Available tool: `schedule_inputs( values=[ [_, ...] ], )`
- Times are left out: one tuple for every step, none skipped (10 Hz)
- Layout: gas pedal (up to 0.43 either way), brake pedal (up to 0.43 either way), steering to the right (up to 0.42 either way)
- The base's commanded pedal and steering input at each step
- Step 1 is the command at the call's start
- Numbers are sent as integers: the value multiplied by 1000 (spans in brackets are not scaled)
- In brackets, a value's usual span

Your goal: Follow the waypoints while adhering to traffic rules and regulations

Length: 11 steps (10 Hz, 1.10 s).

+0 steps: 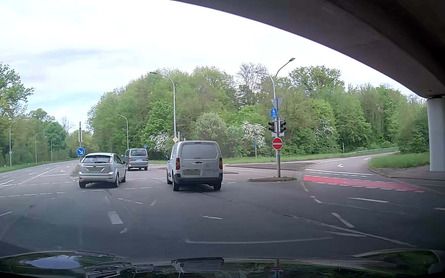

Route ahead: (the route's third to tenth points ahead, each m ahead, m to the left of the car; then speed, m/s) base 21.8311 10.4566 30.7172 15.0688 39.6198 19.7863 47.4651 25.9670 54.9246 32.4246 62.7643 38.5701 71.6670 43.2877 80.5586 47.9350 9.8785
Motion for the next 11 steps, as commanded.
schedule_inputs(
  values=[
    [59, 0, -69],
    [59, 0, -70],
    [59, 0, -75],
    [59, 0, -79],
    [59, 0, -82],
    [59, 0, -84],
    [67, 0, -85],
    [67, 0, -86],
    [67, 0, -88],
    [67, 0, -92],
    [59, 0, -96]
  ],
)
